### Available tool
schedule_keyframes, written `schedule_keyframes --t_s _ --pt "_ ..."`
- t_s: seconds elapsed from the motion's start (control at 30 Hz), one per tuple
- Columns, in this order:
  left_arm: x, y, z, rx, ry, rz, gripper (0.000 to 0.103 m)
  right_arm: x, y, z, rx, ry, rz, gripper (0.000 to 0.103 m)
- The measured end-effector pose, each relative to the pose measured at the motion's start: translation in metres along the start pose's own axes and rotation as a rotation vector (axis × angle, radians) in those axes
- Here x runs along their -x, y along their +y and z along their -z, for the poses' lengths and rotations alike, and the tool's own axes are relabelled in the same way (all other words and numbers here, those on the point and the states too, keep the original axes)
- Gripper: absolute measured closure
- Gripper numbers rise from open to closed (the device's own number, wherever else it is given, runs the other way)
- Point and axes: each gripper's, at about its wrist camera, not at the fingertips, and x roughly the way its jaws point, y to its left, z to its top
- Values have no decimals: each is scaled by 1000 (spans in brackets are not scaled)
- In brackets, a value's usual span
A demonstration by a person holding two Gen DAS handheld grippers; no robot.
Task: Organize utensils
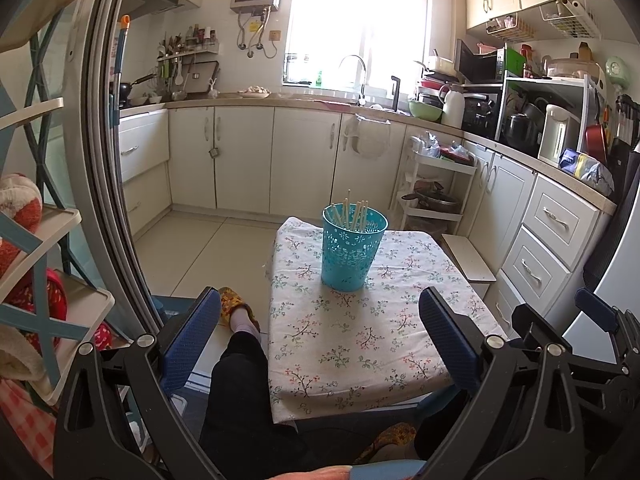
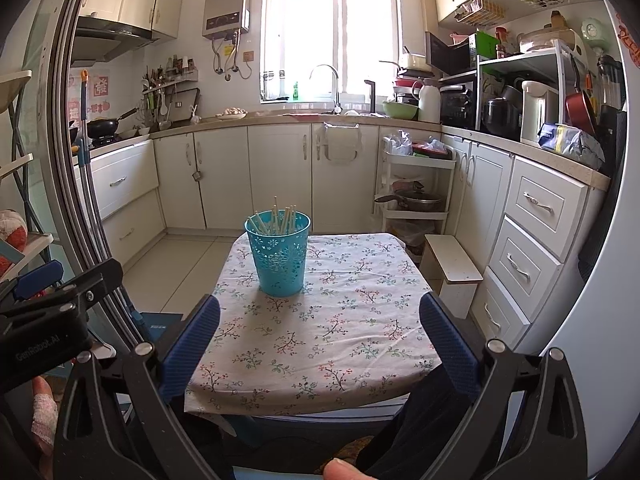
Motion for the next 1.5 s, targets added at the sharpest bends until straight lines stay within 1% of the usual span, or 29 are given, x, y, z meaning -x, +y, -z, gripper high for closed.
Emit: schedule_keyframes --t_s 1.5 --pt "2 6 2 0 -6 -13 8 1 0 -1 2 -2 -1 7"
